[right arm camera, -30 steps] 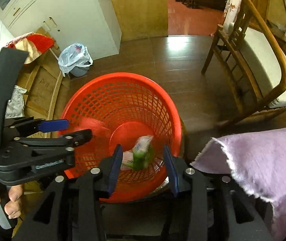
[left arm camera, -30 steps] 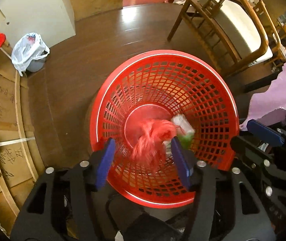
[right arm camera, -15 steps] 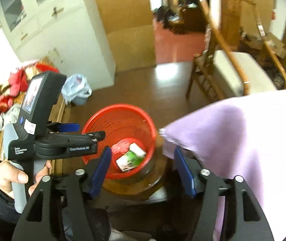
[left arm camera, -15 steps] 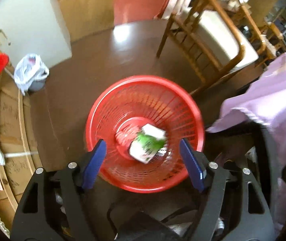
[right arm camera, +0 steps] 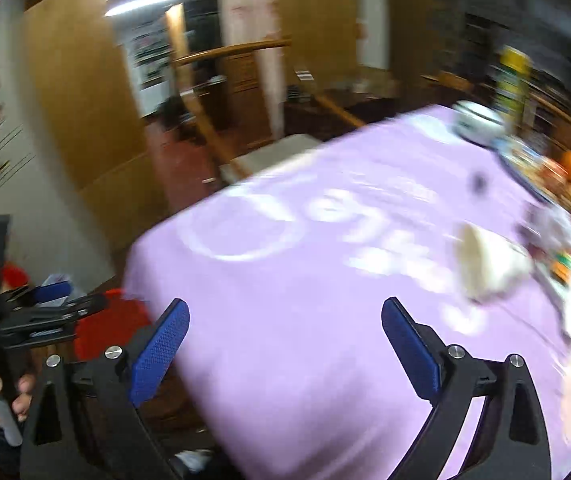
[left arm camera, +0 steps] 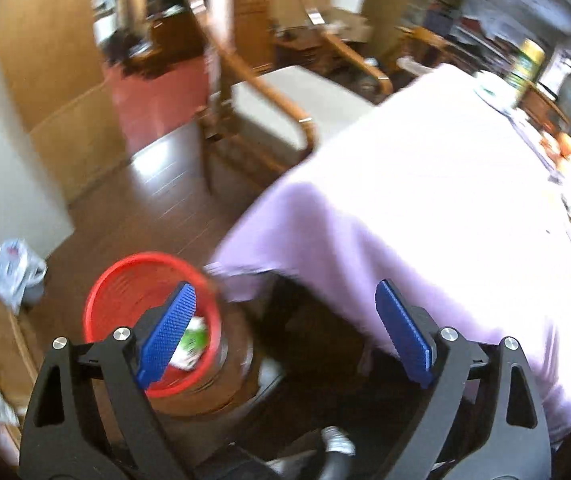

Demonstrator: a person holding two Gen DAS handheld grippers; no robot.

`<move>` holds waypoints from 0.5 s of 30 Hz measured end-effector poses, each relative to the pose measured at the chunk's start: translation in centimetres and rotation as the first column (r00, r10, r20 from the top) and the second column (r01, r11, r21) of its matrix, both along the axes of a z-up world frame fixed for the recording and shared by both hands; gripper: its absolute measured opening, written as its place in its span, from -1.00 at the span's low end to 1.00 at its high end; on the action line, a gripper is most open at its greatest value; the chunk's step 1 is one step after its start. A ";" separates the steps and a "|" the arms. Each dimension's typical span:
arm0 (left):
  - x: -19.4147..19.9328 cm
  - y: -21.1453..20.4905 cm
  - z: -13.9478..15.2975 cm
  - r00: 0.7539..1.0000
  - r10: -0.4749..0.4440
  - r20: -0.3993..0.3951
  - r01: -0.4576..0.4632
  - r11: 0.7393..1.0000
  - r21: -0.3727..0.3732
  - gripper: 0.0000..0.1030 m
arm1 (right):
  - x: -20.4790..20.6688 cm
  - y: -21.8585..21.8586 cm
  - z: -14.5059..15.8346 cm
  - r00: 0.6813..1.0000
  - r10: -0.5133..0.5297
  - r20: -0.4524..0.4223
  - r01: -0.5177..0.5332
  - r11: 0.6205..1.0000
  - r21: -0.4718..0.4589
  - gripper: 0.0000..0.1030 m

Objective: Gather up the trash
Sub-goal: 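Swing both tools back over the table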

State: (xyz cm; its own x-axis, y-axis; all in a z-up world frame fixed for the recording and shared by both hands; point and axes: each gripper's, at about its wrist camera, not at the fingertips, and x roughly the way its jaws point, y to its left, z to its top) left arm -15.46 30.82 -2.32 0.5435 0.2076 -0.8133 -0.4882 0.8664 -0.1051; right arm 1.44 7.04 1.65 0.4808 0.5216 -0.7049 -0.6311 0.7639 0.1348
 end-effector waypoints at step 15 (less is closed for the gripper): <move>13.5 -16.0 1.4 0.931 -0.365 -0.009 0.365 0.931 -0.007 0.76 | 9.1 -17.4 -3.9 0.909 -0.412 -0.058 0.410 0.911 -0.038 0.88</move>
State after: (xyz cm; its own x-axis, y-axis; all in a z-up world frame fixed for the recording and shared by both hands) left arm -2.01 14.79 -0.96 0.5727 -0.0076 -0.8197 -0.1397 0.9844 -0.1067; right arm 10.57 -10.35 -2.26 0.6029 0.2699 -0.7508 -0.2515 0.9574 0.1423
